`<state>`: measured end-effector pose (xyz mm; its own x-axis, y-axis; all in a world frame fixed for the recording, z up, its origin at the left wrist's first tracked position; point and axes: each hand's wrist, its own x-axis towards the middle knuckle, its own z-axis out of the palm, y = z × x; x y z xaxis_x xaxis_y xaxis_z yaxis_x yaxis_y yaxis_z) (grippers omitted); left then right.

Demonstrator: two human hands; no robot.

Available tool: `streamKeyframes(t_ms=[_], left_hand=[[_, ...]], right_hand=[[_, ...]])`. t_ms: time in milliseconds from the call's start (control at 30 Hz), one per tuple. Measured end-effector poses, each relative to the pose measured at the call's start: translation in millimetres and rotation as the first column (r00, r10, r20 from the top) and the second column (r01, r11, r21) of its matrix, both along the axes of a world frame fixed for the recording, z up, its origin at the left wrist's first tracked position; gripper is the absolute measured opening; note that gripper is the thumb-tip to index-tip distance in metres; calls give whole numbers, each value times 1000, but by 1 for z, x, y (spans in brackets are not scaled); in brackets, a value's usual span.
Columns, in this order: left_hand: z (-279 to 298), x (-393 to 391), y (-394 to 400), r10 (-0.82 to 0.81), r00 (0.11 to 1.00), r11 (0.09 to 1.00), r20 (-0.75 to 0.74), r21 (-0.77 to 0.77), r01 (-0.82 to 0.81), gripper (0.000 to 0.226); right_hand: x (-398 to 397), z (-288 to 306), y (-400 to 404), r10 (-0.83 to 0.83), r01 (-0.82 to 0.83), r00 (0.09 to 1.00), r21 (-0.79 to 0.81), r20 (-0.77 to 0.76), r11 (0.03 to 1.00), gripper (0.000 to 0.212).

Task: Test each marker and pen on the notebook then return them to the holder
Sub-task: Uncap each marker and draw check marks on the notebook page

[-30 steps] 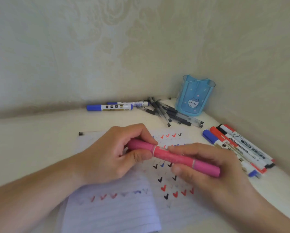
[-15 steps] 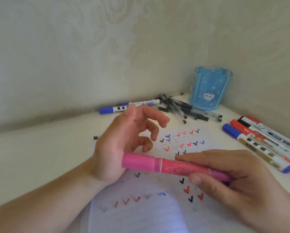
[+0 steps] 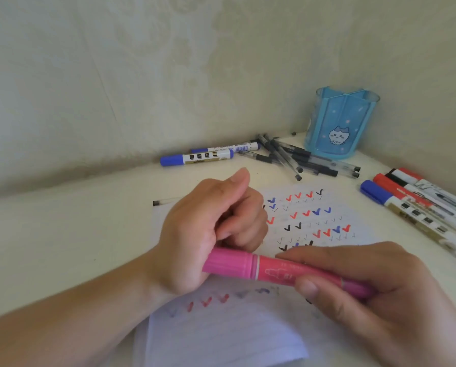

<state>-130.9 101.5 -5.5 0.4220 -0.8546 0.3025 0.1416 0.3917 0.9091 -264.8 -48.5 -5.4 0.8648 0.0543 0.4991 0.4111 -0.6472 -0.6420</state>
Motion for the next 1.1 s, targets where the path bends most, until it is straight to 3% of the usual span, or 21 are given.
streamKeyframes(t_ms=[433, 567, 633, 733, 867, 1000, 1100], left_hand=[[-3, 0, 2, 2, 994, 1000, 113, -31, 1, 48], [-4, 4, 0, 103, 953, 994, 283, 14, -112, 49], [-6, 9, -3, 244, 868, 960, 432, 22, -281, 50], [-7, 21, -10, 368, 702, 879, 610, 17, -476, 51], [-4, 44, 3, 457, 566, 777, 686, 2, -629, 45], [0, 71, 51, 279, 212, 563, 936, 19, -826, 40], [4, 81, 127, 128, 128, 475, 984, 53, -879, 37]], right_hand=[[-2, 4, 3, 15, -11, 994, 42, -104, 999, 21], [-2, 8, 3, -15, 18, 989, 22, -150, 1000, 22], [3, 7, -2, -68, 75, 987, 45, -144, 996, 18], [11, 8, -18, -66, 119, 978, 266, -198, 957, 12], [10, 14, -33, -87, 169, 980, 516, -180, 840, 21], [-3, 17, -31, -119, 189, 980, 570, -159, 799, 61], [-7, 28, -25, -151, 206, 978, 585, -142, 785, 58]])
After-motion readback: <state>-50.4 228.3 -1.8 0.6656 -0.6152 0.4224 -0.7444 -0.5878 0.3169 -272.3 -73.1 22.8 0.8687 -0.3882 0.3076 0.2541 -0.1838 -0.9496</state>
